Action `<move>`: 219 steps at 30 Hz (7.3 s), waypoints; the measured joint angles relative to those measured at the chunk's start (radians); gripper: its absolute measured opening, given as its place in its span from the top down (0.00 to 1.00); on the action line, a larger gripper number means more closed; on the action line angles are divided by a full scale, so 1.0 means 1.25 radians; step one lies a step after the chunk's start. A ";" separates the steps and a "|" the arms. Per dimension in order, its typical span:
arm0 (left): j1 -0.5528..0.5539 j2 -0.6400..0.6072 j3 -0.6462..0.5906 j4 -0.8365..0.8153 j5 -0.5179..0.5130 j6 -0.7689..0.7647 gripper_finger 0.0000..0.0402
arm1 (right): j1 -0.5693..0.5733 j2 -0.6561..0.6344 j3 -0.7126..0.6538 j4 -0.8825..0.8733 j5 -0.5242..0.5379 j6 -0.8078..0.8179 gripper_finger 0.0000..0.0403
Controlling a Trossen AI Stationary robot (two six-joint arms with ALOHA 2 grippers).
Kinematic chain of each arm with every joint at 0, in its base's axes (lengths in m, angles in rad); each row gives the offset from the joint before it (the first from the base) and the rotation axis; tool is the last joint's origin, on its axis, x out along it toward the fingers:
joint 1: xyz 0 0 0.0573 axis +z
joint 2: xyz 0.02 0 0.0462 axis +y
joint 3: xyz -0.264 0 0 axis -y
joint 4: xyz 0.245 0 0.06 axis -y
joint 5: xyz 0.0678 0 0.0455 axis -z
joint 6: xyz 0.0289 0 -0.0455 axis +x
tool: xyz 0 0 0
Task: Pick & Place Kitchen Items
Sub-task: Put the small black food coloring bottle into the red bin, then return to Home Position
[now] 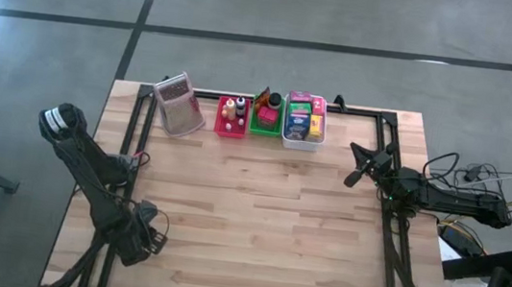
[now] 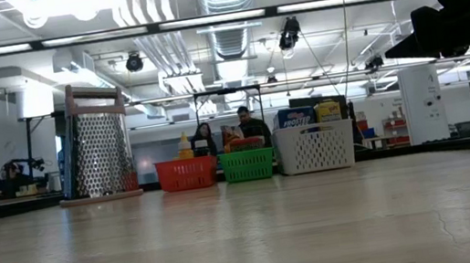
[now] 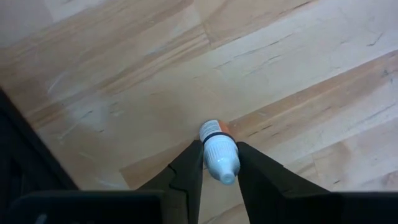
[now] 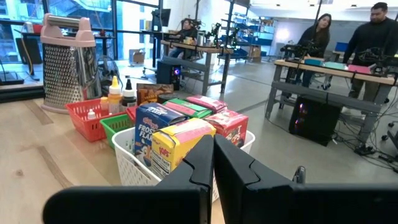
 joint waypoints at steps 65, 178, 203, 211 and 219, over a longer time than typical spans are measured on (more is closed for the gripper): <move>1.183 0.432 0.774 -0.232 0.076 1.247 0.77 | 0.000 0.000 0.000 0.000 0.000 0.000 0.98; 1.239 0.535 0.655 -0.060 0.042 1.026 0.77 | 0.000 0.000 0.000 0.000 0.000 0.000 0.98; 1.239 0.533 0.655 -0.067 0.045 1.025 0.63 | 0.000 0.000 0.000 0.000 0.000 0.000 0.98; 1.233 0.530 0.695 -0.103 0.038 1.030 0.63 | 0.000 0.000 0.000 0.000 0.000 0.000 0.98; 1.211 0.529 0.772 -0.208 -0.008 1.026 0.63 | 0.000 0.000 0.000 0.000 0.000 0.000 0.98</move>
